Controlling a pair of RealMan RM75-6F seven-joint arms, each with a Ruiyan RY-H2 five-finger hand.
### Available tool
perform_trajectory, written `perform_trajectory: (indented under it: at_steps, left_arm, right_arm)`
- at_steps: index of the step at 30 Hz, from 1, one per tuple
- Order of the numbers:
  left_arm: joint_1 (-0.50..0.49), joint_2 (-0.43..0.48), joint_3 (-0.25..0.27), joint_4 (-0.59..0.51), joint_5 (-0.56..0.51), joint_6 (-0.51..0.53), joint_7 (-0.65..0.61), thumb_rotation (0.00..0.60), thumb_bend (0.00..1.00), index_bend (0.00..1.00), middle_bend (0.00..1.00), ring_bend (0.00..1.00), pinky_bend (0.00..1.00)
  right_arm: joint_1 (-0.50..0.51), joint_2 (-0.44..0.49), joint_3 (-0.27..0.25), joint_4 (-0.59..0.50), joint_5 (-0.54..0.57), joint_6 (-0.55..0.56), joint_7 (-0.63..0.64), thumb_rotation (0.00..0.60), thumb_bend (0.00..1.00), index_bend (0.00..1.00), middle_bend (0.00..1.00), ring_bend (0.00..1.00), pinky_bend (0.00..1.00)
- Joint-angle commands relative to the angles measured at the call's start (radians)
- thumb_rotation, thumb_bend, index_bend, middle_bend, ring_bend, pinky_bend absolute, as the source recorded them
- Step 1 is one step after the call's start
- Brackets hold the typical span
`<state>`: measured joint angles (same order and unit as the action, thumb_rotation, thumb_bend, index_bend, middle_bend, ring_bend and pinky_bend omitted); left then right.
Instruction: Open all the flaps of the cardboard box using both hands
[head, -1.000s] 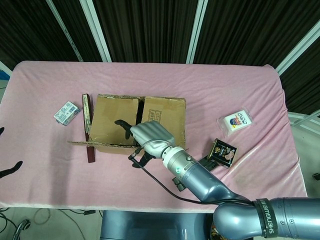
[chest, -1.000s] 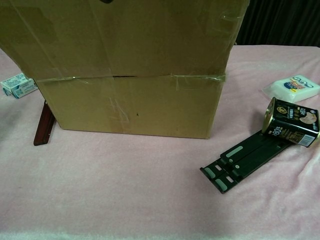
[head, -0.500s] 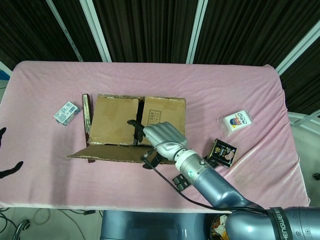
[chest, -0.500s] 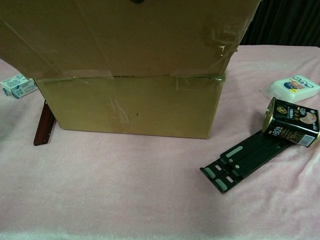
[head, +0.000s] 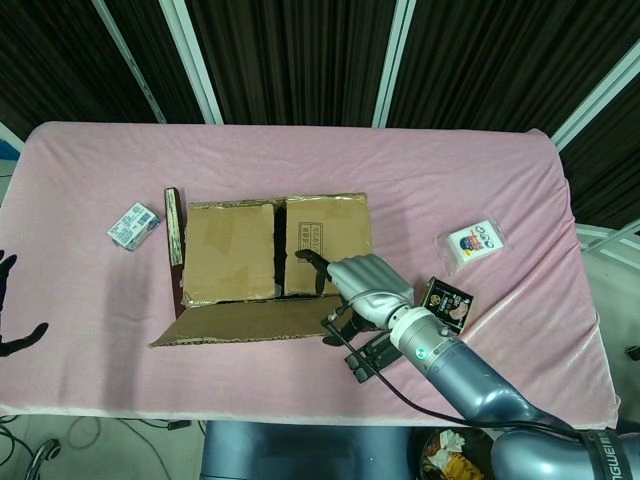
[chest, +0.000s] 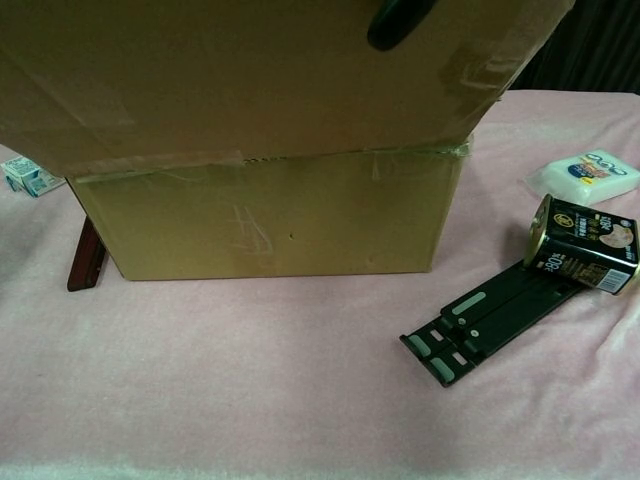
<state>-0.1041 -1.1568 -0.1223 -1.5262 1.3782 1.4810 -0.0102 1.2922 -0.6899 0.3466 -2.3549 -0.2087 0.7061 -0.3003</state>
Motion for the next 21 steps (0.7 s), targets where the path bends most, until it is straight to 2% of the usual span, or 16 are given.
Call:
perform_trajectory:
  at_steps: [1, 7, 17, 21]
  left_arm:
    - [0.002, 0.001, -0.001, 0.001, 0.000, 0.003, -0.005, 0.600, 0.13, 0.00, 0.00, 0.00, 0.00]
    - [0.007, 0.005, -0.004, 0.004, 0.004, 0.016, -0.022, 0.600, 0.13, 0.00, 0.00, 0.00, 0.00]
    - [0.008, 0.007, 0.001, 0.003, 0.019, 0.021, -0.031, 0.600, 0.13, 0.00, 0.00, 0.00, 0.00]
    - [0.008, 0.009, 0.005, 0.001, 0.029, 0.023, -0.030, 0.600, 0.13, 0.00, 0.00, 0.00, 0.00]
  right_arm:
    - [-0.018, 0.079, 0.029, -0.001, -0.035, -0.151, 0.060, 0.600, 0.19, 0.05, 0.38, 0.56, 0.60]
    - [-0.026, 0.096, 0.036, -0.001, -0.086, -0.187, 0.099, 0.600, 0.19, 0.05, 0.37, 0.55, 0.59]
    - [-0.046, 0.133, 0.017, -0.001, -0.159, -0.213, 0.118, 0.600, 0.19, 0.05, 0.37, 0.54, 0.59]
    - [-0.088, 0.148, -0.005, -0.001, -0.233, -0.202, 0.108, 0.600, 0.18, 0.05, 0.31, 0.48, 0.51]
